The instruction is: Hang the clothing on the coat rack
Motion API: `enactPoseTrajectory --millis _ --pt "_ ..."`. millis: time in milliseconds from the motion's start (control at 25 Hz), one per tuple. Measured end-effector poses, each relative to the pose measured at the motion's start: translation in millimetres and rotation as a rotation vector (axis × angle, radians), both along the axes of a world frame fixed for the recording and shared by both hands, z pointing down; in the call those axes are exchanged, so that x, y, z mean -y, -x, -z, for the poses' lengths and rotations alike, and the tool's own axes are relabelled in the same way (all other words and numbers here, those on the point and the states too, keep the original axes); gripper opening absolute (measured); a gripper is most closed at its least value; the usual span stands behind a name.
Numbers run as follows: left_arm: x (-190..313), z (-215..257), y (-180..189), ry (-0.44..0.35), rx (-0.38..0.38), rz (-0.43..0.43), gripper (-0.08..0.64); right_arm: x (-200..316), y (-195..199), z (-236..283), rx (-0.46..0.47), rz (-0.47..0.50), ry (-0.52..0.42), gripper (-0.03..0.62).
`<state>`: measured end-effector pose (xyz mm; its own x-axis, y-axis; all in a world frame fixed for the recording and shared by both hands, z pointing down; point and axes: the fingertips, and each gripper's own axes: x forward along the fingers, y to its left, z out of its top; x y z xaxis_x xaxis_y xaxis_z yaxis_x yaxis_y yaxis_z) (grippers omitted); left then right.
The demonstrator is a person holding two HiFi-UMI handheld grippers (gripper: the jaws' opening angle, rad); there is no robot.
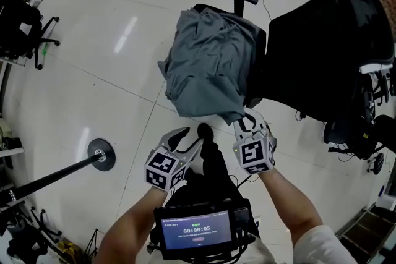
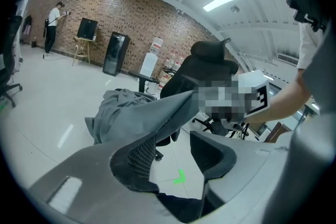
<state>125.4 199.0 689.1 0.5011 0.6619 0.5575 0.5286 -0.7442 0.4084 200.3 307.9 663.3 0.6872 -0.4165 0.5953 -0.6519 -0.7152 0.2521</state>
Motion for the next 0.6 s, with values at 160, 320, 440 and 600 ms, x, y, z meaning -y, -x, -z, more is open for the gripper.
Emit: enactPoseTrajectory --millis 160,320,440,600 --pt "-11.4 -10.1 -5.6 -0.088 -0.026 -0.033 0.23 6.0 -5.0 39.3 -0.002 0.001 -0.07 0.009" --pt "-30.2 -9.1 -14.9 -0.16 -0.08 -0.067 0.259 15.5 -13.0 79.2 -0.011 0.01 -0.129 0.009" --pt "-38.9 -7.9 -23.5 -0.185 -0.097 -0.056 0.293 27.3 -17.7 109.7 -0.026 0.023 -0.165 0.009" --pt "-40.2 -2.0 -44.8 -0.208 -0.113 0.015 0.335 45.5 -22.9 147.0 -0.049 0.053 -0.19 0.009"
